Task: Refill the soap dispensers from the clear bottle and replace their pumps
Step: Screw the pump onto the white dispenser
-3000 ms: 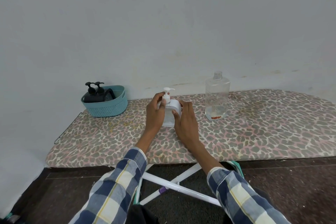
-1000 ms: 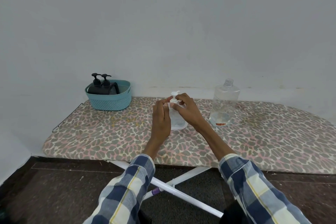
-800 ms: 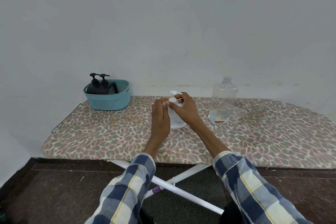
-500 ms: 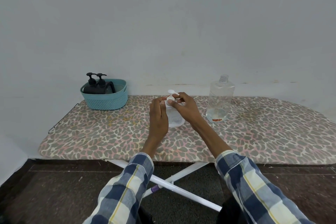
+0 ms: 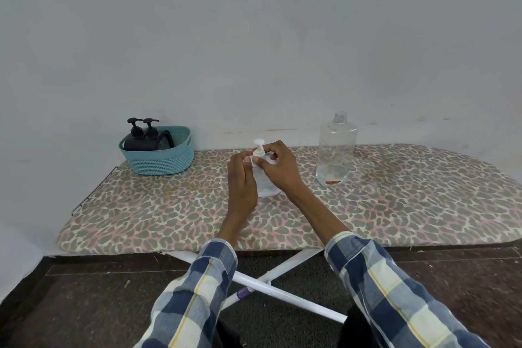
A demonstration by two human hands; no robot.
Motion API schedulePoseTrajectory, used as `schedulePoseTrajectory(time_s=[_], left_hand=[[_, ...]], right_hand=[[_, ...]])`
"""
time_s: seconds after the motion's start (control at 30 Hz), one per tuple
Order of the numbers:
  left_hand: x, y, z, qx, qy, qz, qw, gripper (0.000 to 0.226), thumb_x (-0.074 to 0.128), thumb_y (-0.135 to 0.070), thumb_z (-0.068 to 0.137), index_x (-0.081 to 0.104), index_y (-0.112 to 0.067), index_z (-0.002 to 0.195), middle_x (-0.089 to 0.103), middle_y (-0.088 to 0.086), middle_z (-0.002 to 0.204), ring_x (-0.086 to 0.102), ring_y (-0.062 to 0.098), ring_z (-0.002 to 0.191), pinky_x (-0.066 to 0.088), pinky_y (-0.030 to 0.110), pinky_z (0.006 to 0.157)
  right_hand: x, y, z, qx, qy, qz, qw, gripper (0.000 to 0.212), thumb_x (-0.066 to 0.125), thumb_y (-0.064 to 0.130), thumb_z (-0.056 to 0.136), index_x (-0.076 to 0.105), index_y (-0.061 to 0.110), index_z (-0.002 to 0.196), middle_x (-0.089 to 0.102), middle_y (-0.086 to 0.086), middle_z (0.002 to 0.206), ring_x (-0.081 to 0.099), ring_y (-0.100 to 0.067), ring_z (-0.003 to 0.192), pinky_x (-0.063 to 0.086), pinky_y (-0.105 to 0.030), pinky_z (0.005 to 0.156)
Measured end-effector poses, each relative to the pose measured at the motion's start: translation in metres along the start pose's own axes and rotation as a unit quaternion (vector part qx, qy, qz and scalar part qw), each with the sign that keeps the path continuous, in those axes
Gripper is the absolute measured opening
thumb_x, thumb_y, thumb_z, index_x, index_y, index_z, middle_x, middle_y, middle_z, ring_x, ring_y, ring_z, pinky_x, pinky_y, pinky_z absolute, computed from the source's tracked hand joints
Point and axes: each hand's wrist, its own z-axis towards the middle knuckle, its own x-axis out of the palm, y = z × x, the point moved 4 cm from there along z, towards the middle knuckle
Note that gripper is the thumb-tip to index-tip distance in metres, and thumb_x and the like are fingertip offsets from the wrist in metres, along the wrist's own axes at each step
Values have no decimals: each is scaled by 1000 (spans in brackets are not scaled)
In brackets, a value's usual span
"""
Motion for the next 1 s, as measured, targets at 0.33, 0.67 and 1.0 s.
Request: schedulePoseTrajectory(time_s=[0.33,0.67,1.0], left_hand=[[-2,0,1,-3,4,-9,1000,46,29,-43,115,60,-14,133,62,2,127,58,22,120,46,39,107],[-3,1,0,1,-2,11,1000,43,29,-40,116,59,-13,134,61,3,128,57,22,120,46,37,107],[0,4,0,7,-11,15,1000,41,29,-42,117,58,-15,130,60,3,124,56,23,116,48,43,103]], right_hand=[[-5,4,-4,-28,12,30,999,32,78,17,97,76,12,129,77,0,125,65,10,100,41,0,86],[-5,6,-4,2,-8,71,997,39,85,9,89,64,12,122,77,6,114,67,8,99,47,-14,81],[3,5,-5,4,-42,56,998,35,84,9,86,55,11,105,59,10,90,57,-8,84,48,-33,76]])
